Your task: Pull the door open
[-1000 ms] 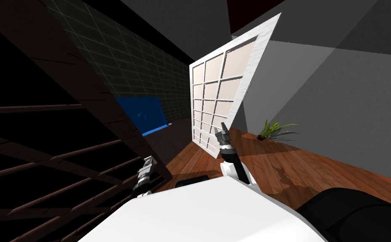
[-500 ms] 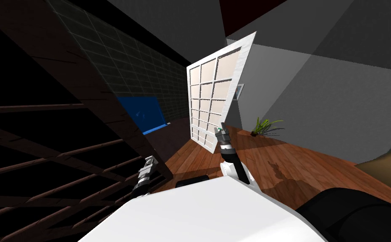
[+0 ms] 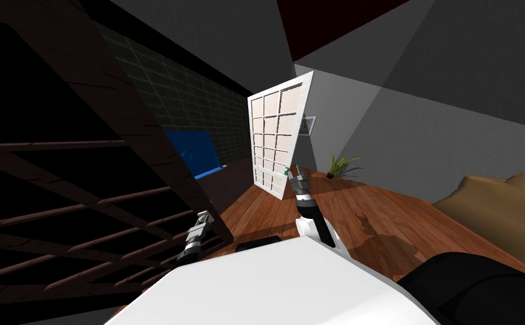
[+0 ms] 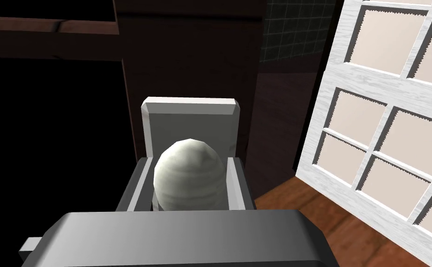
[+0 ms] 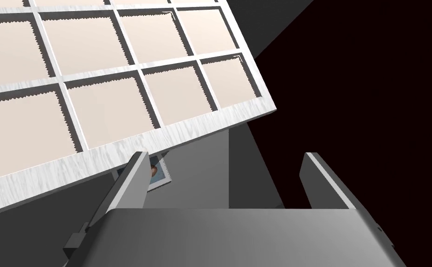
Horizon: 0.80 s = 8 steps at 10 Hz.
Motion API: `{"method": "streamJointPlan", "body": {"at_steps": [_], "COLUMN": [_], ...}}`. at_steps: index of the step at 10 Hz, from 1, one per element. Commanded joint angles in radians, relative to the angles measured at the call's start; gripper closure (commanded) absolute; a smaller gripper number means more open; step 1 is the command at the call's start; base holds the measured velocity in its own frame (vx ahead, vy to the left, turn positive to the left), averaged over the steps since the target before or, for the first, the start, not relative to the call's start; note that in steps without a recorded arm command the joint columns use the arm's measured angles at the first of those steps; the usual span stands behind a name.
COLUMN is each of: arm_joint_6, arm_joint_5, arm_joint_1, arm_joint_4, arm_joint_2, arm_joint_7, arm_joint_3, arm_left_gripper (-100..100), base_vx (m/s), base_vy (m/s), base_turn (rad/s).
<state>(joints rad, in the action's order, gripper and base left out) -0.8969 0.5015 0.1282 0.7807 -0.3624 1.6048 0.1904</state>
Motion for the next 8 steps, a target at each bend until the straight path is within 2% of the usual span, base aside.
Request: {"method": "streamJointPlan", "body": {"at_steps": [1,8], "arm_joint_6": [-0.016,-0.089], "arm_joint_5": [-0.01,-0.054], "arm_joint_1": [0.011,0.063], "arm_joint_4": [0.004,0.02], "arm_joint_2": [-0.015,-0.083], "arm_joint_7": [0.019,0.106], "arm_joint_3": [0.017,0.094], "arm_left_gripper": [100,100], "base_vx": [-0.163,-0.218], "base_vy": [0.016,0.039], "base_turn": [-0.074,-0.102]}}
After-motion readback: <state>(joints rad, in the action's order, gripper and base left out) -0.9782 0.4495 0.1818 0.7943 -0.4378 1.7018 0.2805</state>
